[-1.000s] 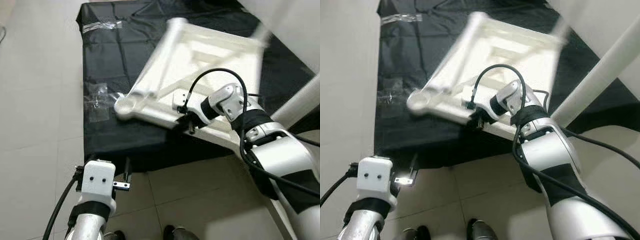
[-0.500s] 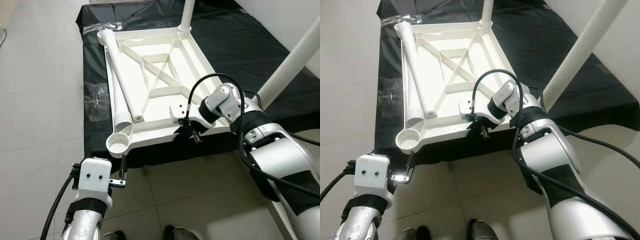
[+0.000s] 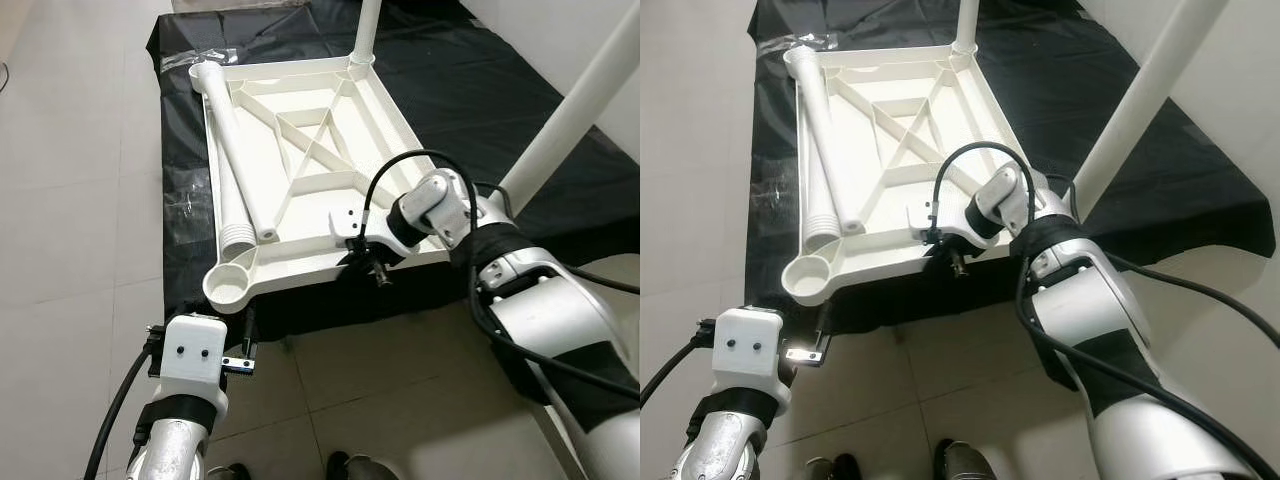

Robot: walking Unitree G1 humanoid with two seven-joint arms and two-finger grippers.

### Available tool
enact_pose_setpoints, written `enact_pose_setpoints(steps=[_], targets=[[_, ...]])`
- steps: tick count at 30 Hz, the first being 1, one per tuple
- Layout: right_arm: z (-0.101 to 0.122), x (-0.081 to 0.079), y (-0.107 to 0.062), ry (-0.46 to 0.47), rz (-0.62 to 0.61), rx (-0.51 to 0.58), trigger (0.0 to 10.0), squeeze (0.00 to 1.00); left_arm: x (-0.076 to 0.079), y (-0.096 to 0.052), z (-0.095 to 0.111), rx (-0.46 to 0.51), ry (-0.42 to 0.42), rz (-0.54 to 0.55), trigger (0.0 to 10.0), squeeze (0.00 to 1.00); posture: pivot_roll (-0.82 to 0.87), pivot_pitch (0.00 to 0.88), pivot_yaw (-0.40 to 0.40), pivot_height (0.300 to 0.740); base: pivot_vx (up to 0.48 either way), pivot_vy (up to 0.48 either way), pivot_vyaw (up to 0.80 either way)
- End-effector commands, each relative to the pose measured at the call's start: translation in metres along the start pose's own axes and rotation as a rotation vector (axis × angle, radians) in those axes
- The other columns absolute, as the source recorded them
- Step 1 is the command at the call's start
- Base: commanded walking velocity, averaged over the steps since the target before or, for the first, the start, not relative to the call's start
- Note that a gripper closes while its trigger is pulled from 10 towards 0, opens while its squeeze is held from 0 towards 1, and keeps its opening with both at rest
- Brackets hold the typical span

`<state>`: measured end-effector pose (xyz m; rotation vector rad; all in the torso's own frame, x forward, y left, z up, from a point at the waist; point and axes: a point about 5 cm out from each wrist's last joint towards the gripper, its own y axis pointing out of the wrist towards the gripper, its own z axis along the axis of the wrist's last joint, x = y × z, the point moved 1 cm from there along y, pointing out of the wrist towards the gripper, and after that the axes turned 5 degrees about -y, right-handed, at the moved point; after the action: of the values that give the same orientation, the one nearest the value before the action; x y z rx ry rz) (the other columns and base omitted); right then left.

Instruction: Building children table

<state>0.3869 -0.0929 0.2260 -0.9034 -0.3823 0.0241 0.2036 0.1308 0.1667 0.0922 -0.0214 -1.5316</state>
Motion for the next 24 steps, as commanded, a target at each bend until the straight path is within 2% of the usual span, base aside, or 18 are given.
enact_pose_setpoints(steps=[1, 7, 8, 9, 10, 11, 12, 16, 20, 24], targets=[[0.006, 0.001, 0.0, 0.008, 0.002, 0.057, 10.0, 1.0, 0.0, -0.001, -0.006, -0.02, 0.014, -0.005, 10.0, 0.0, 0.01, 0.174, -0.065, 0.74, 0.0, 0.0, 0.0], [0.003, 0.003, -0.003, 0.009, -0.028, 0.034, 10.0, 1.0, 0.0, 0.003, -0.007, -0.015, 0.013, -0.01, 10.0, 0.0, 0.01, 0.152, -0.061, 0.74, 0.0, 0.0, 0.0], [0.001, 0.003, -0.004, 0.006, -0.04, 0.021, 10.0, 0.84, 0.0, 0.003, -0.007, -0.013, 0.013, -0.011, 10.0, 0.0, 0.01, 0.148, -0.062, 0.74, 0.0, 0.0, 0.0], [0.001, 0.003, -0.004, 0.006, -0.04, 0.021, 10.0, 0.84, 0.0, 0.003, -0.007, -0.013, 0.013, -0.011, 10.0, 0.0, 0.01, 0.148, -0.062, 0.74, 0.0, 0.0, 0.0], [-0.002, 0.004, -0.012, 0.0, -0.036, 0.009, 10.0, 0.0, 0.0, 0.005, -0.007, -0.008, 0.018, -0.016, 10.0, 0.0, 0.02, 0.128, -0.056, 0.74, 0.0, 0.0, 0.0], [-0.002, 0.004, -0.012, 0.0, -0.036, 0.009, 10.0, 0.0, 0.0, 0.005, -0.007, -0.008, 0.018, -0.016, 10.0, 0.0, 0.02, 0.128, -0.056, 0.74, 0.0, 0.0, 0.0], [-0.002, 0.004, -0.019, 0.003, -0.027, 0.023, 10.0, 0.0, -0.001, 0.007, -0.008, -0.007, 0.021, -0.02, 10.0, 0.0, 0.02, 0.116, -0.048, 0.74, 0.0, 0.0, 0.0], [-0.002, 0.004, -0.021, 0.006, -0.026, 0.032, 10.0, 0.0, -0.002, 0.007, -0.009, -0.008, 0.021, -0.021, 10.0, 0.0, 0.02, 0.112, -0.046, 0.74, 0.0, 0.0, 0.0], [0.006, 0.007, -0.042, 0.042, -0.029, 0.198, 10.0, 0.0, -0.003, 0.013, -0.015, -0.013, 0.027, -0.041, 10.0, 0.0, 0.01, 0.083, -0.035, 0.74, 0.0, 0.0, 0.0], [0.01, 0.011, -0.046, 0.07, -0.083, 0.273, 10.0, 0.0, -0.003, 0.015, -0.017, -0.012, 0.03, -0.042, 10.0, 0.0, 0.02, 0.077, -0.036, 0.74, 0.0, 0.0, 0.0]])
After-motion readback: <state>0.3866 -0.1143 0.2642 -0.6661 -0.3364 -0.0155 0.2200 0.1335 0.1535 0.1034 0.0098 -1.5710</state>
